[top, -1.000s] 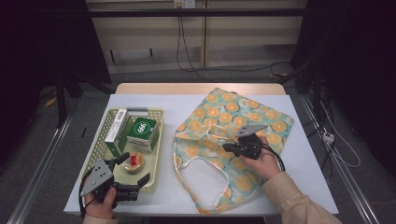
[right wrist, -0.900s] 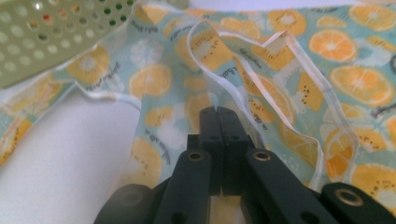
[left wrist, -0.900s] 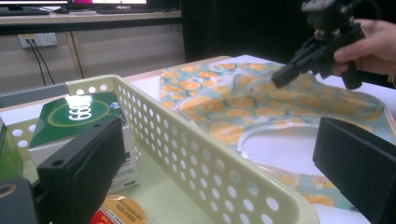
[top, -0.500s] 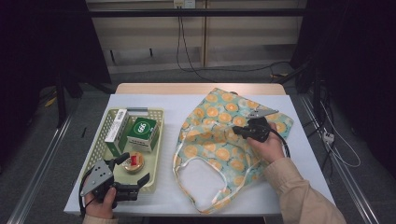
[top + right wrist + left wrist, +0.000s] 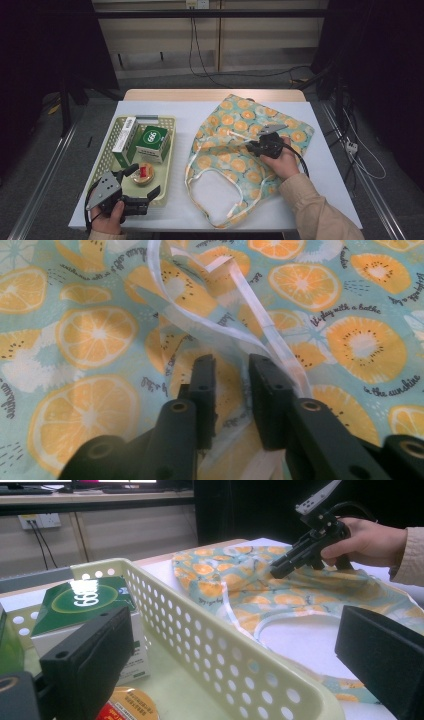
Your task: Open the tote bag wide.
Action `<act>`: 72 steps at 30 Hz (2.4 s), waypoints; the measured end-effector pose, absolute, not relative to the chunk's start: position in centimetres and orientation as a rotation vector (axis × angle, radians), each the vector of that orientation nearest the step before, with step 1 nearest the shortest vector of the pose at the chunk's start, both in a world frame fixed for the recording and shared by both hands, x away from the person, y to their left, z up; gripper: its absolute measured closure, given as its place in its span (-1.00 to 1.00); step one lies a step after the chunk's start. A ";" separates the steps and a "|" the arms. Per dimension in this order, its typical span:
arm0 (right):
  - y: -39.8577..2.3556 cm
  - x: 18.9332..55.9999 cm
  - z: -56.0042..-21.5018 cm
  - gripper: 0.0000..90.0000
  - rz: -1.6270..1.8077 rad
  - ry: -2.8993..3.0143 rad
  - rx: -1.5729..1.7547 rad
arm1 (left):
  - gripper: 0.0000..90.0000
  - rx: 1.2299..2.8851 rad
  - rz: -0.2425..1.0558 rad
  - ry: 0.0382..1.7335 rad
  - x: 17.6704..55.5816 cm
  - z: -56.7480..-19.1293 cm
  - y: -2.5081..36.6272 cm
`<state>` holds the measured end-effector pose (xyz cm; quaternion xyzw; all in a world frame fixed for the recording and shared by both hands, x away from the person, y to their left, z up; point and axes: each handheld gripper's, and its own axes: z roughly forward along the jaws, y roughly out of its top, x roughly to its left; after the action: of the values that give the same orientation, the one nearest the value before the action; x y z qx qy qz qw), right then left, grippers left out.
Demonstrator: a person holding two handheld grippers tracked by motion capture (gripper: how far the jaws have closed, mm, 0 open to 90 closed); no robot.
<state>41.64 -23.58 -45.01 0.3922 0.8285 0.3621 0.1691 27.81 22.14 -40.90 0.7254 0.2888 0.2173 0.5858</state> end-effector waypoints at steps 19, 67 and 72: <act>-21.9 39.6 -42.6 0.45 1.142 2.354 1.000 | -0.95 1.688 0.507 0.674 27.8 -40.9 22.1; -21.8 39.0 -44.7 1.00 1.117 2.481 1.117 | -0.95 1.682 0.507 0.672 27.7 -40.8 22.1; -21.7 38.6 -42.6 1.00 1.219 2.447 1.092 | -0.95 1.696 0.507 0.664 27.8 -40.8 21.9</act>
<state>38.61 -21.72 -42.59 0.3691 0.8272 0.4122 0.0986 27.78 21.93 -40.81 0.7271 0.2848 0.2175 0.5856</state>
